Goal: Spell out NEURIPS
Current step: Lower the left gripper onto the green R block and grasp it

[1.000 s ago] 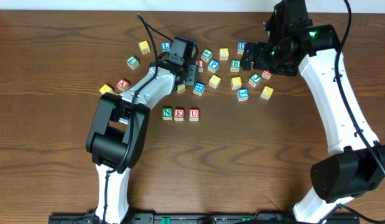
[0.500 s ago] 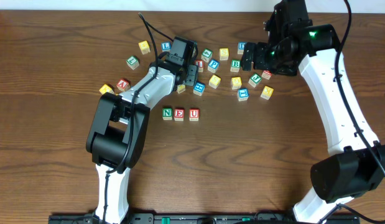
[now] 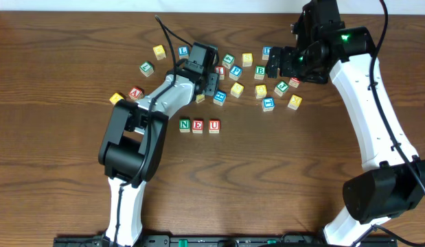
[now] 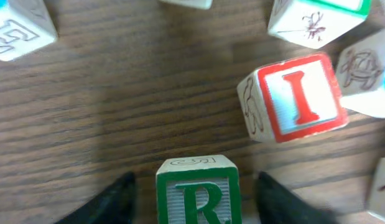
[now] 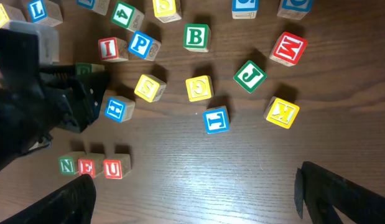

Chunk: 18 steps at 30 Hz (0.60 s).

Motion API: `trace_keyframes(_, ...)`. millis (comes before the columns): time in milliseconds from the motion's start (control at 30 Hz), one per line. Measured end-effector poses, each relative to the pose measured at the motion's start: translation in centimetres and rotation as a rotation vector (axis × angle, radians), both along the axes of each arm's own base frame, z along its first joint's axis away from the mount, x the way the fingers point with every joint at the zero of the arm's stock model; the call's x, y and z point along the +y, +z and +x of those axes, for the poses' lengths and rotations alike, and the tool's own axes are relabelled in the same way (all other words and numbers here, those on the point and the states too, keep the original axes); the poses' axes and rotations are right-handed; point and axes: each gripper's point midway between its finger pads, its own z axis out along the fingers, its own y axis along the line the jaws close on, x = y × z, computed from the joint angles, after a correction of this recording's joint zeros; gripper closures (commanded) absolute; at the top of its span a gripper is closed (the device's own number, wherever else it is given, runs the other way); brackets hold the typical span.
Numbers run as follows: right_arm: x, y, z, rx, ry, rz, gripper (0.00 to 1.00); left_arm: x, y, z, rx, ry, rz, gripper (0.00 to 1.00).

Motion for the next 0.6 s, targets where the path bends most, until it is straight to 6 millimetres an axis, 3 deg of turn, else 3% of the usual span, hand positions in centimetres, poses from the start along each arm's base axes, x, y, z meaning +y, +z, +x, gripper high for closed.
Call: trace_keyframes(600, 0.00, 0.00, 0.00, 0.000, 0.000, 0.000, 0.01, 0.47, 0.06, 0.49, -0.023, 0.024, 0.023, 0.67)
